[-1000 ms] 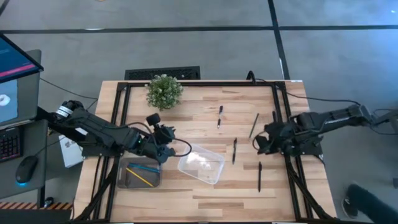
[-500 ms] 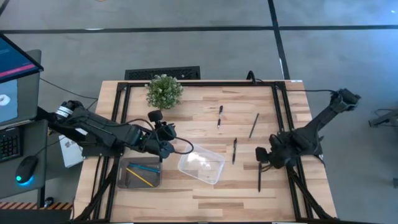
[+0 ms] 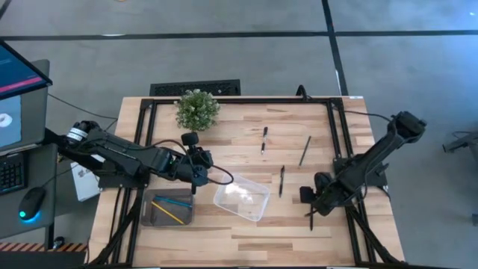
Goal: Sort pens & pencils
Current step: Put the bottom black pen into the transparent bin
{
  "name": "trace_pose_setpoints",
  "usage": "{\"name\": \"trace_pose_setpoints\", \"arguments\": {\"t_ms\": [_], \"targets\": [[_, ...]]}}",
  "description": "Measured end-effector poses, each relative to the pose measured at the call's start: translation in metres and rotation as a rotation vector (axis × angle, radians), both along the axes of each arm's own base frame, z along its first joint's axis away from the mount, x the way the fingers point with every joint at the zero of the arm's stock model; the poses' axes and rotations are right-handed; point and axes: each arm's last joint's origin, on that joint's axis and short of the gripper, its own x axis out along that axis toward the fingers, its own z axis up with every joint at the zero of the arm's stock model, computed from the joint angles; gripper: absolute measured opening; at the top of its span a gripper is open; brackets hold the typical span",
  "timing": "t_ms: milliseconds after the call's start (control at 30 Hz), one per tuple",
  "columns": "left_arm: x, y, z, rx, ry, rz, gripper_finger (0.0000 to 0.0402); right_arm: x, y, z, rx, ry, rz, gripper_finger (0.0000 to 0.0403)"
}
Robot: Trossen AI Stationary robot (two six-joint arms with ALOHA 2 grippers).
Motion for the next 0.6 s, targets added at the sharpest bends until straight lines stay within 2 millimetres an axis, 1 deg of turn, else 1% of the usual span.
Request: {"name": "trace_pose_setpoints", "arguments": {"t_ms": [267,367,600], "targets": [[0.0,0.0,0.0,0.004,0.008,-0.008,0.0036,0.008,0.007,-0.017,-0.053,0.053,0.054,0.0268],[0.0,0.0,0.0,0.004,0.007,-0.008,0.0036,0.009,0.006,-0.018,-0.056,0.061,0.042,0.0268],[0.0,0.0,0.0,0.004,0.007,-0.008,0.0036,0.013,0.002,-0.012,-0.042,0.064,0.01,0.0268]]}}
